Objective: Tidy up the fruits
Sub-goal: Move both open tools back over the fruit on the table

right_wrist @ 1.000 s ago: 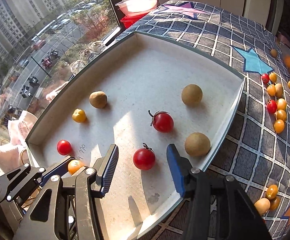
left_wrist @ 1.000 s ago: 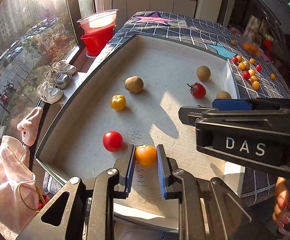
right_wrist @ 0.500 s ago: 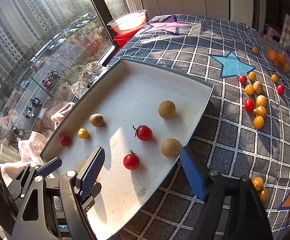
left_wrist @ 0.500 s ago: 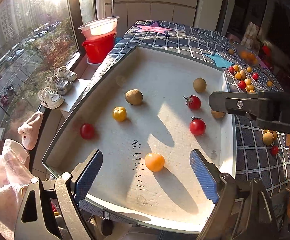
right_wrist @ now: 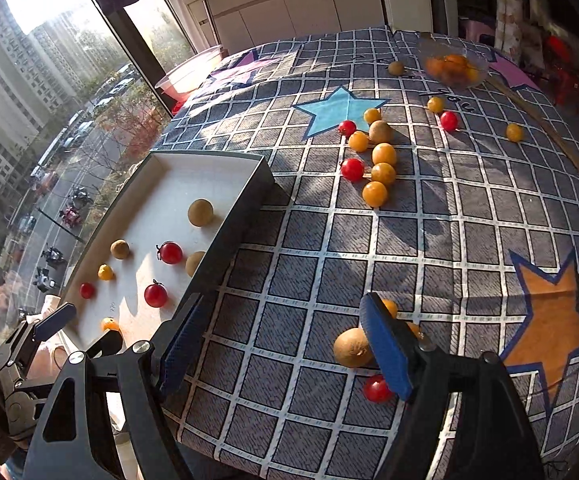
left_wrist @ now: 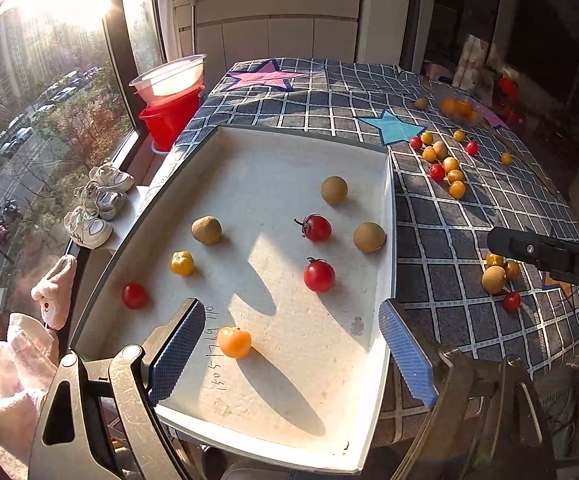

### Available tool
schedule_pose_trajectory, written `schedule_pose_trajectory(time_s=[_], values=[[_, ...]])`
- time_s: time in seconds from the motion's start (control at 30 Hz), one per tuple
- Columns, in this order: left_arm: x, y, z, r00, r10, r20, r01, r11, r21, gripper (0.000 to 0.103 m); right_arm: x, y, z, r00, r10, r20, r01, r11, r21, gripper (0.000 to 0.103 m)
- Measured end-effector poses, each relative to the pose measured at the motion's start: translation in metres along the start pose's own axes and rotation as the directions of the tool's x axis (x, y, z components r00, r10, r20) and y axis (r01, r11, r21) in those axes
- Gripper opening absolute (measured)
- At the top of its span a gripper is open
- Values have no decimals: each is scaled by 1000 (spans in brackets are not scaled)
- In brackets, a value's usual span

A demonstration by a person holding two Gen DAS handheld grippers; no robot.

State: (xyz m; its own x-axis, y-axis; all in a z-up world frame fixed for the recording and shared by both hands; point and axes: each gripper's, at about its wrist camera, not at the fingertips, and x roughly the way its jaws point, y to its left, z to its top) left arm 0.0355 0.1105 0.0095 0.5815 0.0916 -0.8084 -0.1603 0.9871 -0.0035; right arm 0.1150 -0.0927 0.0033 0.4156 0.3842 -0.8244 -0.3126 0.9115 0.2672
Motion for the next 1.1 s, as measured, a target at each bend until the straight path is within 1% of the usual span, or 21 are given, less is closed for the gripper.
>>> schedule_pose_trajectory(time_s=[0.17,0.23,0.37,0.47,0.53,0.7,0.73,0.8,0.9,0.97,1.07,1.1], values=[[-2,-36,5,999,-32,7,31,997,74,89,-12,-49,-18,998,-68,1,68,996,60,81],[0,-53,5,999,-42,4,41,993,107,89,-15,-62,-26,996,-91,2,91,993,72,81],[4,-88,5,998,-60,0,59,981,187,89,-19,-79,-41,992,-127,2,126,990,68,81],[11,-113,3,999,-54,-1,53,965,255,89,-19,-84,-49,990,-140,3,140,989,48,81],[18,-124,2,999,-47,-7,47,957,285,89,-19,-86,-51,992,-130,6,129,991,42,81],[34,-138,4,997,-68,-37,76,946,316,89,-17,-85,-50,997,-74,15,73,997,29,80],[37,-139,4,997,-73,-40,82,943,322,89,-15,-85,-49,998,-62,15,62,998,23,78],[41,-142,4,996,-78,-50,90,939,332,89,-11,-84,-47,999,-42,8,42,999,16,68],[47,-146,4,995,-83,-62,100,931,352,89,-1,-84,-42,1000,0,-15,0,1000,13,59],[49,-148,3,995,-77,-66,96,924,369,89,4,-82,-39,999,29,-28,-29,1000,2,57],[53,-151,3,994,-80,-79,104,917,384,88,9,-74,-34,998,42,-41,-44,998,-38,57],[54,-152,3,993,-81,-81,107,915,390,81,11,-71,-33,998,44,-45,-46,998,-51,57]])
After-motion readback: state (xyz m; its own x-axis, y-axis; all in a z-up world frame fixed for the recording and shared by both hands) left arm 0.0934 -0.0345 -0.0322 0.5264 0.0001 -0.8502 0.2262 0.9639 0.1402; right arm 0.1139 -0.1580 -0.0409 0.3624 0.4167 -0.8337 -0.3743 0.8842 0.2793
